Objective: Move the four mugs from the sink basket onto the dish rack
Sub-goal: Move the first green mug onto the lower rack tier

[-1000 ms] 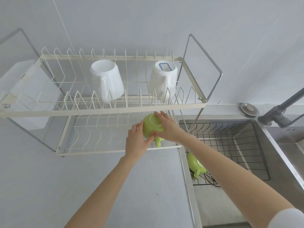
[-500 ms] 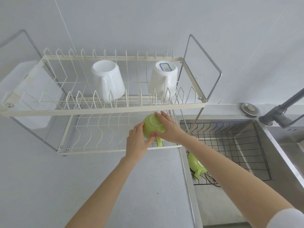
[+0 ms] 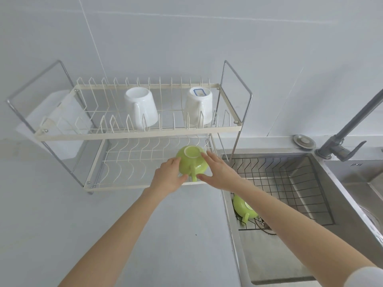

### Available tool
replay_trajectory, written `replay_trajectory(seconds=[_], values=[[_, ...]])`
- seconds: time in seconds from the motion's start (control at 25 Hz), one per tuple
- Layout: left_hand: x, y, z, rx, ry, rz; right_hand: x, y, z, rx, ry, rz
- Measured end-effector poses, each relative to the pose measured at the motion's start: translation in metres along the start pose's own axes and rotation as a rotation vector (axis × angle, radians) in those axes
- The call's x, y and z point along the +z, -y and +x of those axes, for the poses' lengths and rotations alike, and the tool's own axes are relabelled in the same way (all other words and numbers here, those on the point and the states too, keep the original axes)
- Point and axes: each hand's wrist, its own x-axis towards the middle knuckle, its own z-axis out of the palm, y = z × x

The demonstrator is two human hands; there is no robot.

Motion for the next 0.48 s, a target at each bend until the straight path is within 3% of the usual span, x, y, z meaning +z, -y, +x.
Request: replay_trajectory(seconds=[0.48], values=[[0.026,-0.048,-0.062,0.092,-0.044,0.317,0.007,-0.038,-0.084,-0.047,-0.073,-0.107]])
